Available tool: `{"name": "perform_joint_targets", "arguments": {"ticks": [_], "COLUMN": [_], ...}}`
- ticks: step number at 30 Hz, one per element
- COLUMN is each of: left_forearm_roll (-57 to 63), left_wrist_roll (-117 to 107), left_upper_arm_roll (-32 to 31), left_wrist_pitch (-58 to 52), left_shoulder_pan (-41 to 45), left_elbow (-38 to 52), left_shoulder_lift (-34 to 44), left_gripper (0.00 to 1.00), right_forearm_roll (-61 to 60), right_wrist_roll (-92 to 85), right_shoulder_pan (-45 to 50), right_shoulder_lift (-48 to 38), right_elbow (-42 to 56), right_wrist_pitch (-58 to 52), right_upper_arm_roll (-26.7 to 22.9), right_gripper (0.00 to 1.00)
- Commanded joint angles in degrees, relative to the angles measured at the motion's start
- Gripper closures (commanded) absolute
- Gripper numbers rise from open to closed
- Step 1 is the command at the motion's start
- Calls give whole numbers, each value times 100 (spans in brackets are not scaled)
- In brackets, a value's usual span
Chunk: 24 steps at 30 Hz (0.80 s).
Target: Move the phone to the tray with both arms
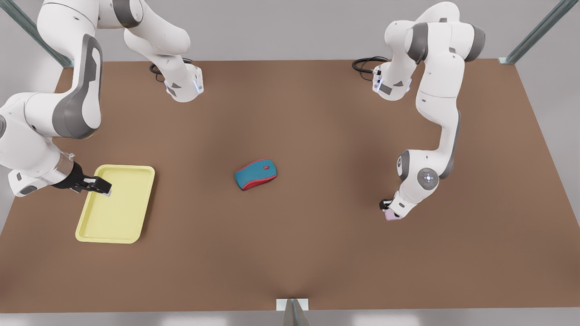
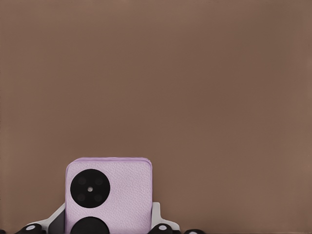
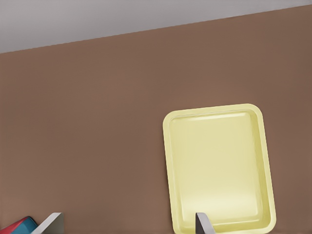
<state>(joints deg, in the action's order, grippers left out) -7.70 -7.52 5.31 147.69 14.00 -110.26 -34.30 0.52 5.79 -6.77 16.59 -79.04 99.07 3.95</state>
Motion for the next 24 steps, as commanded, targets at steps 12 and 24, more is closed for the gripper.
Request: {"name": "perform_joint_targets", "arguments": {"ticks": [12,24], "left_forearm_roll": [14,93], "left_wrist_roll": [-4178,-5137], "left_upper_arm_roll": [-276,-259], "left_wrist_pitch": [-1743,-1251], "left_shoulder_pan": [1878,2828], "left_elbow": [2078,5014], "left_shoulder_lift": [-288,-2318], "left_gripper": [18,18], "right_forearm_roll": [1,-8], "right_wrist_roll": [1,1], "right_shoulder_pan": [0,0], "right_shoulder_lift": [-7,2], "right_elbow": [3,3], "right_wrist_pitch": [7,33], "right_upper_arm_roll": [9,9], "right_gripper": [0,0]}}
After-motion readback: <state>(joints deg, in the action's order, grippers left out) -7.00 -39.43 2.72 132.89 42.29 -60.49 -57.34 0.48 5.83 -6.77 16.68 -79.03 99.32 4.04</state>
